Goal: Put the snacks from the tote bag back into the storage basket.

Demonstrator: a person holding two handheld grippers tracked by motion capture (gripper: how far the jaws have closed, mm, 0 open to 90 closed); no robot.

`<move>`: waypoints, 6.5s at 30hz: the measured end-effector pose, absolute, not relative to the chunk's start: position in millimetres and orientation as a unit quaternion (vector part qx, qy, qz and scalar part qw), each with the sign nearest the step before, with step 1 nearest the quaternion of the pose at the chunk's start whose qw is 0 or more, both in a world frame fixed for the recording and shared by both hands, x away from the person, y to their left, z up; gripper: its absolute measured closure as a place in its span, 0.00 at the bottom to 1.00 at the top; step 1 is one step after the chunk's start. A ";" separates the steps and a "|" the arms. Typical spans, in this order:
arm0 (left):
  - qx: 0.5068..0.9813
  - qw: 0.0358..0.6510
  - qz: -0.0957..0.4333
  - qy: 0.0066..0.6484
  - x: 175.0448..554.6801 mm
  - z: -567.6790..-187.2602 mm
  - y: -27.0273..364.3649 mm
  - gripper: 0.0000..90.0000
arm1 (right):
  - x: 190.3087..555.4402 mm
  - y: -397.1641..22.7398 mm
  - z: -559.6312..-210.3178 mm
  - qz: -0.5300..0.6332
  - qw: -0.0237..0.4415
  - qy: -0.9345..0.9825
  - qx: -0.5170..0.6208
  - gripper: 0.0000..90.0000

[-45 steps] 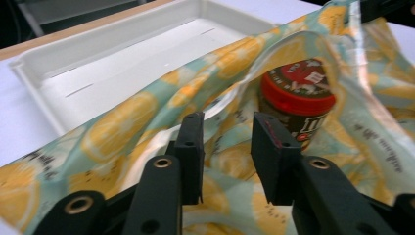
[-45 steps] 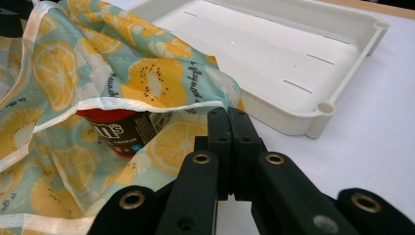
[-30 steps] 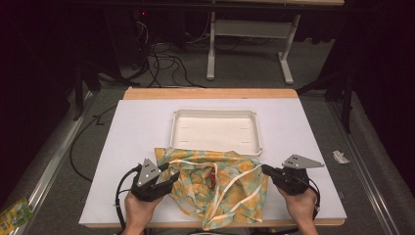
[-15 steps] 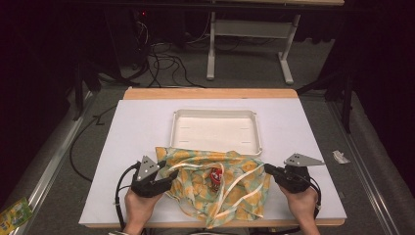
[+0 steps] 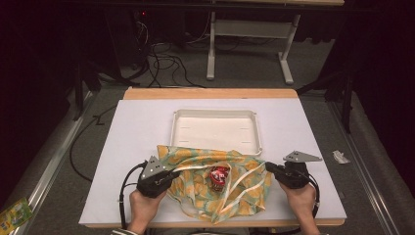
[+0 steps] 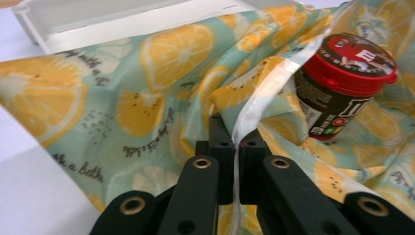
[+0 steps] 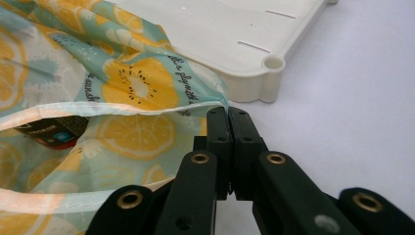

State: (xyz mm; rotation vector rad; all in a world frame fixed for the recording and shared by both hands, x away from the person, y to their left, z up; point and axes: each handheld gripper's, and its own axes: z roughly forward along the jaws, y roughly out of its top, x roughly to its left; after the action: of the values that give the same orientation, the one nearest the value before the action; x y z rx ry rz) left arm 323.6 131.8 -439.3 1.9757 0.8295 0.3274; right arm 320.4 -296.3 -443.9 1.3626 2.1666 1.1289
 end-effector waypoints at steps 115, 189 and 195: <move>0.810 0.478 0.143 0.307 317.0 -430.0 119.4 0.95 | 305.6 -241.7 -407.9 0.446 0.187 0.786 0.384 1.00; 0.835 0.439 0.106 0.314 325.8 -450.3 103.2 0.99 | 279.6 -232.7 -426.0 0.425 0.174 0.796 0.395 0.73; 0.835 0.440 0.107 0.313 324.4 -449.7 104.7 0.99 | 260.1 -226.8 -426.0 0.430 0.158 0.805 0.378 0.72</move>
State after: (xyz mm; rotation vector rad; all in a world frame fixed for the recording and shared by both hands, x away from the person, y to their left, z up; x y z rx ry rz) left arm 324.4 104.7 -449.7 2.0742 0.7772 0.2666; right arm 260.1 -226.8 -426.0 1.0822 2.3013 1.2289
